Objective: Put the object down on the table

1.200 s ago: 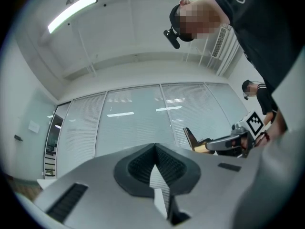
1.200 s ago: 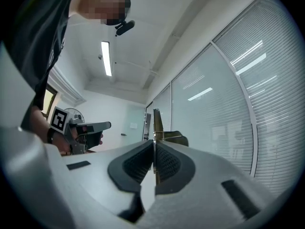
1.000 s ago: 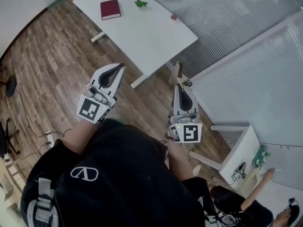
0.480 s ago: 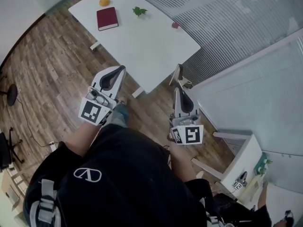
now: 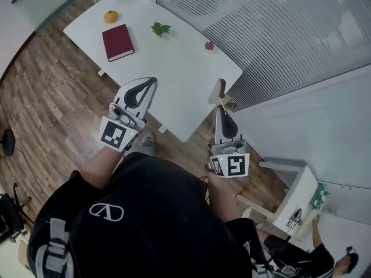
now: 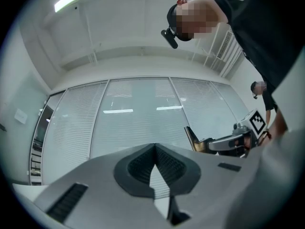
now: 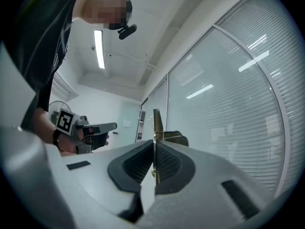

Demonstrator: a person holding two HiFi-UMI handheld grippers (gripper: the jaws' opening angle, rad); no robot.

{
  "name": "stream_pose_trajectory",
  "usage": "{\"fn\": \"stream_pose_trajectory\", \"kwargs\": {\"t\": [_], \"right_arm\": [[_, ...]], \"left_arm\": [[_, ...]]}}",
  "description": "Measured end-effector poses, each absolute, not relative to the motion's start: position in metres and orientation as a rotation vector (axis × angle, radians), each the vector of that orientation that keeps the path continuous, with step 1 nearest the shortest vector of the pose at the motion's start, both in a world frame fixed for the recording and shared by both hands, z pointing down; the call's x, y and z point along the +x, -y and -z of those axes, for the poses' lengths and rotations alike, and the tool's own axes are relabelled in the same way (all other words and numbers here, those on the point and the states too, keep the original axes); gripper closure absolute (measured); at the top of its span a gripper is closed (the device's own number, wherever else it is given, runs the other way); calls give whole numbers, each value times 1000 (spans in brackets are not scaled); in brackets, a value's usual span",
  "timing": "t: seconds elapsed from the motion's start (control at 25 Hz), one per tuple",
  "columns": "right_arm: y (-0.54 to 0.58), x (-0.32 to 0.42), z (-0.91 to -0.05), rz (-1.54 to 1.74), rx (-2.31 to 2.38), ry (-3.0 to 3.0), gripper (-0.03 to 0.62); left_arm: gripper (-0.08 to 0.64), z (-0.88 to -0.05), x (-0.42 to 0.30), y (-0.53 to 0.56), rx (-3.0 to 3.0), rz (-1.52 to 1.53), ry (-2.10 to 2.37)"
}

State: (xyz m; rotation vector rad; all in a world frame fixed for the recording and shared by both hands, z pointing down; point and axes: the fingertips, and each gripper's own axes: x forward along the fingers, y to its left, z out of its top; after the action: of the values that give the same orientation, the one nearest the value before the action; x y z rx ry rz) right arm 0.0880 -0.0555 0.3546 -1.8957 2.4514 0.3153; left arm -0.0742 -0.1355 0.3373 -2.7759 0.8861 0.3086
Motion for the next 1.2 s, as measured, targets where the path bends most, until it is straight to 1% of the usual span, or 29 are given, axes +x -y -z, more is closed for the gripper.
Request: {"fn": "stream_pose_trajectory", "kwargs": {"t": [0.36, 0.84, 0.96, 1.2], "right_arm": [[137, 83, -349, -327, -1964, -2431, 588], [184, 127, -356, -270, -1878, -2474, 588], [203, 147, -375, -96, -1830, -2476, 588], [248, 179, -462, 595, -1583, -2374, 588]], "left_arm": [[554, -338, -67, 226, -2825, -348, -809], [554, -343, -18, 262, -2826, -321, -866], [554, -345, -8, 267, -2825, -306, -880], [554, -356, 0, 274, -2835, -254, -906]]}}
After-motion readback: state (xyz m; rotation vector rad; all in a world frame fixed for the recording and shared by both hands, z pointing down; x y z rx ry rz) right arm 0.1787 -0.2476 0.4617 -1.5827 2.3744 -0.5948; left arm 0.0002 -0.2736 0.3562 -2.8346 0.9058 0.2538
